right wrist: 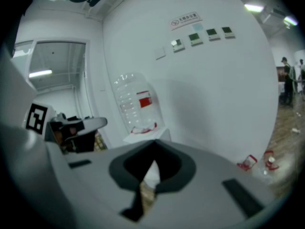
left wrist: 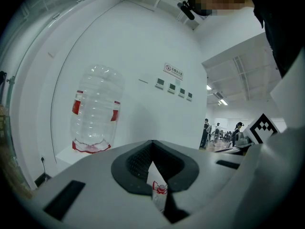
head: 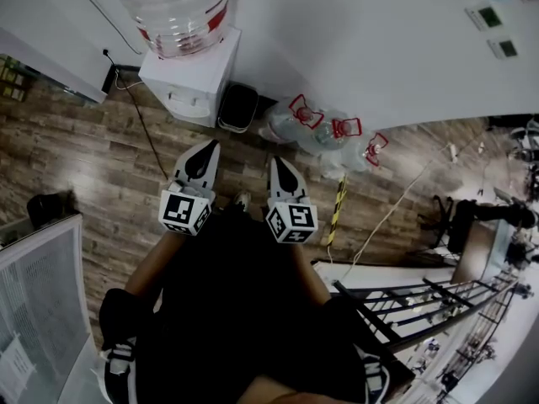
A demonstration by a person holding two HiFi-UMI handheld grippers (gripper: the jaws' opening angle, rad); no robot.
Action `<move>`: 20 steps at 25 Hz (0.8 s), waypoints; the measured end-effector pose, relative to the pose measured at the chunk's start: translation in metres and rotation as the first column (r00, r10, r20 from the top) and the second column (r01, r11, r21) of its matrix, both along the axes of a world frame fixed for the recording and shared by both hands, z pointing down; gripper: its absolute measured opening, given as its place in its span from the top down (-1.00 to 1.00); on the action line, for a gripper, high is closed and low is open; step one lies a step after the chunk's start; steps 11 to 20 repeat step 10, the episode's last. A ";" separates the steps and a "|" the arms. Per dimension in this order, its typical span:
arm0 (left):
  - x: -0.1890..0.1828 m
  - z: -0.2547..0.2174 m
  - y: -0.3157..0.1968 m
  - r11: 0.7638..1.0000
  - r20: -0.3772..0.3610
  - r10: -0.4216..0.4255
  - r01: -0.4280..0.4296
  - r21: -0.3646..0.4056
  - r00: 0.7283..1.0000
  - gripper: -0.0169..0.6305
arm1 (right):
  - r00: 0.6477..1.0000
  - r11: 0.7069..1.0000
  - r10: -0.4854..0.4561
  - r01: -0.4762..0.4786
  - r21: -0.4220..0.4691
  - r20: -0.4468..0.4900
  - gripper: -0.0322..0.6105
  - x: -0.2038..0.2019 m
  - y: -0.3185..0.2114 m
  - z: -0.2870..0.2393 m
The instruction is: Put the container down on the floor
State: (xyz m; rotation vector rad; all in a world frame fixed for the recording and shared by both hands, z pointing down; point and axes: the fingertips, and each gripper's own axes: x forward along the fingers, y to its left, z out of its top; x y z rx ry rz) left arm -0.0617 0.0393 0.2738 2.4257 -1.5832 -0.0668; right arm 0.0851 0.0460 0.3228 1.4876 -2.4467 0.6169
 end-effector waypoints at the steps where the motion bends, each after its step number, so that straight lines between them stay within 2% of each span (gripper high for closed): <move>1: -0.001 0.000 0.000 1.000 0.000 0.000 0.000 -0.003 1.000 0.85 | 1.000 1.000 0.000 0.000 -0.001 0.001 0.80 0.000 0.000 0.001; 20: -0.010 -0.002 -0.008 1.000 -0.005 0.013 -0.012 0.013 1.000 0.85 | 1.000 1.000 0.008 -0.008 0.007 0.008 0.80 -0.008 -0.016 -0.001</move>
